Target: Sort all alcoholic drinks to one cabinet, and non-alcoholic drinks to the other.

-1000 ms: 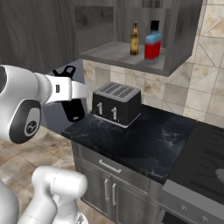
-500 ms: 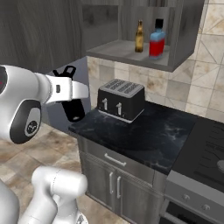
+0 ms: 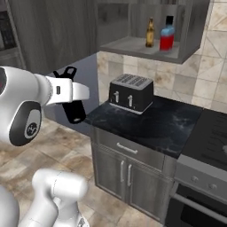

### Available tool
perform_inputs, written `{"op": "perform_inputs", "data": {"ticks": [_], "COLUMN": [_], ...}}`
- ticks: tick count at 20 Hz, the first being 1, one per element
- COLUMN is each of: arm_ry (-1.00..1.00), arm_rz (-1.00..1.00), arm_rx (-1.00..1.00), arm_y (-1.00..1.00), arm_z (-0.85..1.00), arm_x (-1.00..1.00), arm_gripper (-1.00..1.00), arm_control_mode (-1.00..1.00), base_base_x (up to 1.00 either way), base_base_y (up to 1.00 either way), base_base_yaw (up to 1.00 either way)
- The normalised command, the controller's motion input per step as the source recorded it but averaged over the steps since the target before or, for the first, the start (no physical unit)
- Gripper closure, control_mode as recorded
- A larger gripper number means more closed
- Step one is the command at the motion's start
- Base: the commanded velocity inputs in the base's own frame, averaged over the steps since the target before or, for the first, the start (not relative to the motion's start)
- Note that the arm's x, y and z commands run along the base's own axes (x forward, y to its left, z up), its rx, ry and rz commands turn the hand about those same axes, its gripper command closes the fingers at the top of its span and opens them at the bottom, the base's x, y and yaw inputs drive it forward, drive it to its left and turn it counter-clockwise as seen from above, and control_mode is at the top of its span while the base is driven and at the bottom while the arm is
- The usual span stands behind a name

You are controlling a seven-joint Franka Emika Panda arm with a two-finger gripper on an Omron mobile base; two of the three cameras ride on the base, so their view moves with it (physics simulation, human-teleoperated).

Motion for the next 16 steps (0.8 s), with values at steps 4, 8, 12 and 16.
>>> {"op": "perform_inputs", "data": {"ticks": [4, 8, 12, 16], "arm_ry": [0.0, 0.0, 0.0, 0.0], "arm_rz": [0.0, 0.0, 0.0, 0.0], "arm_rx": [0.0, 0.0, 0.0, 0.0], "arm_y": [0.0, 0.0, 0.0, 0.0], "arm_z": [0.0, 0.0, 0.0, 0.0], "arm_x": [0.0, 0.0, 0.0, 0.0], "arm_gripper": [1.0, 1.0, 1.0, 1.0], "arm_control_mode": [1.0, 1.0, 1.0, 1.0], "base_base_x": [-0.6, -0.61, -0.55, -0.39], "base_base_y": [-0.1, -0.34, -0.48, -0.62], "base_base_yaw": [-0.07, -0.15, -0.13, -0.05]}}
